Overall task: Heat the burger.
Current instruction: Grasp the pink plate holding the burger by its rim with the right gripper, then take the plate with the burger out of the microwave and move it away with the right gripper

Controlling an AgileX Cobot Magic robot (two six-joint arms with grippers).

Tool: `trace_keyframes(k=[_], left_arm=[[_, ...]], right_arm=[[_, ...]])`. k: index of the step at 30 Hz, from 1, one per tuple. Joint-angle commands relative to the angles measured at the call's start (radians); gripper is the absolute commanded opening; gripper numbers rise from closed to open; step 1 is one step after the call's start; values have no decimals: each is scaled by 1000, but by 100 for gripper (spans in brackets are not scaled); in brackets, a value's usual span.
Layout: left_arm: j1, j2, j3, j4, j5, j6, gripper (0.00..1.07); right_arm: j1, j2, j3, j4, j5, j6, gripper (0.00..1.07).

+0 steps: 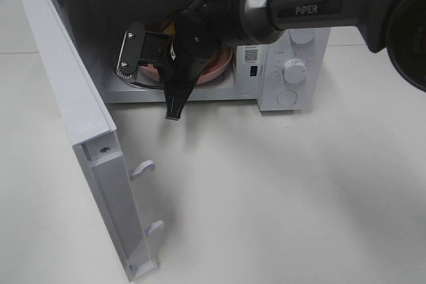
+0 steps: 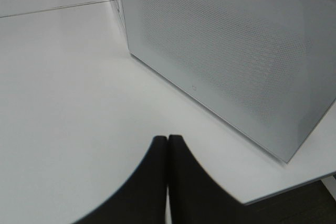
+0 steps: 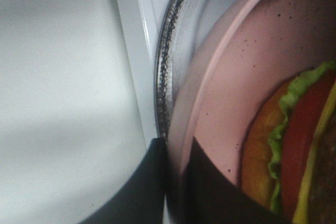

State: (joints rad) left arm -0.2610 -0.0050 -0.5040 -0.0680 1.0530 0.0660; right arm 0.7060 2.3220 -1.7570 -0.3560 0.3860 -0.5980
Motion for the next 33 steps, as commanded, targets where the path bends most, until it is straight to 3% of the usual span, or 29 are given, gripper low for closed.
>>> trace_keyframes(k=[1,25,33], left_arm=[[3,-22,3,-4,-13,0,0],[3,-22,3,-4,-13,0,0],[3,-22,3,-4,-13,0,0]], right_arm=[[-8,-21,3,-12,44,-10,0],[-8,-59,6,7,153,-101,0],[-8,-133,103,9,135,-174,0]])
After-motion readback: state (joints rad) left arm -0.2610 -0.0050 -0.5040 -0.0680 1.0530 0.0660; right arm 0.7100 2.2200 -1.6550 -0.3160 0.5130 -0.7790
